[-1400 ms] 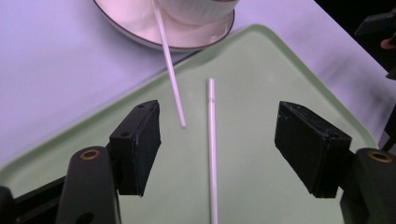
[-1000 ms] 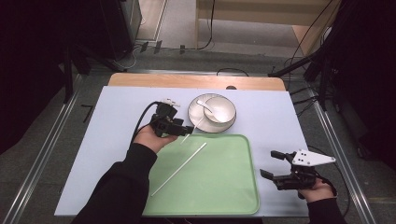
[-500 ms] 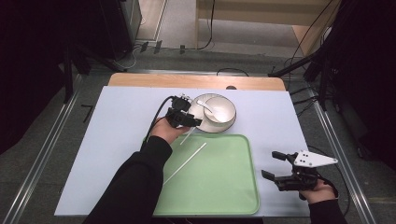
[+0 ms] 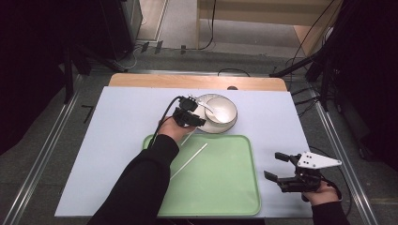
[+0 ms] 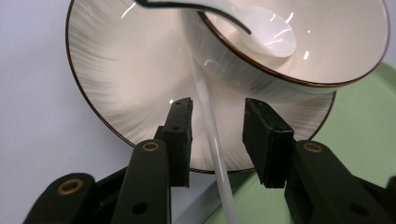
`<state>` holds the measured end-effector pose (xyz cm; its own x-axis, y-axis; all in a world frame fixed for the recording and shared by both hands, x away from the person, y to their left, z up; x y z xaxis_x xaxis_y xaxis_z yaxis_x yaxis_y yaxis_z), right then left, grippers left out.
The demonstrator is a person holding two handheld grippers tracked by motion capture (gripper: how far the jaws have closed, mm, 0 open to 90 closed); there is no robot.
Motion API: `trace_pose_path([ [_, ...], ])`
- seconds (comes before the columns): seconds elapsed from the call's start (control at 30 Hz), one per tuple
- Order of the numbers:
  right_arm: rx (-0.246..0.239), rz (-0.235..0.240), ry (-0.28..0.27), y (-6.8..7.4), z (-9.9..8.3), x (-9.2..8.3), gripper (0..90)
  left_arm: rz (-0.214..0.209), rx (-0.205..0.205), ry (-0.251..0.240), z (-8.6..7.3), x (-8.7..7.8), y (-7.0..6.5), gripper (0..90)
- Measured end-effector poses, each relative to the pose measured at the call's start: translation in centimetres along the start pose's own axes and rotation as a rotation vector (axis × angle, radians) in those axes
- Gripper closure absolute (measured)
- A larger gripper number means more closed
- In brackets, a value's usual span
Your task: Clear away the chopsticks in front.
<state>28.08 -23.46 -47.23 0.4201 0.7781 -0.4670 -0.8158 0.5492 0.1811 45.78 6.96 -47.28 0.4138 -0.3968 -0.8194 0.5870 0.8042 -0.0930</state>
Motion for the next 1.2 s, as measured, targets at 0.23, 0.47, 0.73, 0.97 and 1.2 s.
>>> trace_pose_path([
  [0.23,-0.001,0.002,-0.001,-0.1,0.0,0.0,17.6,-0.008,-0.006,0.011,-0.3,0.8,0.5,66.1],
  [0.47,-0.001,0.001,0.0,-0.1,0.0,0.0,17.6,-0.011,-0.012,0.025,-0.5,1.7,0.5,73.6],
  [0.73,-0.001,0.001,0.0,-0.1,0.0,0.0,17.6,0.01,-0.069,0.027,-0.3,2.0,0.6,83.2],
  [0.97,-0.003,0.002,0.0,-0.1,-0.1,0.0,17.6,0.015,-0.082,0.037,-0.4,1.8,0.9,84.7],
  [1.2,-0.002,0.002,0.002,-0.1,-0.1,-0.1,17.6,0.013,-0.116,0.023,-0.2,0.3,1.8,85.0],
])
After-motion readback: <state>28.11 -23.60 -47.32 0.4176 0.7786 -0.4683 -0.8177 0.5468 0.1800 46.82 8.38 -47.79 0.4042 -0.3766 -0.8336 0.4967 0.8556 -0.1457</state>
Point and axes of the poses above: each handheld gripper's, and its own axes: x roughly forward along the jaws, z roughly out of its top, y roughly to its left, the point moved 6 cm from there along x, roughly forward along the jaws, and after that the axes turned 5 degrees about z, right-handed, at the moved point
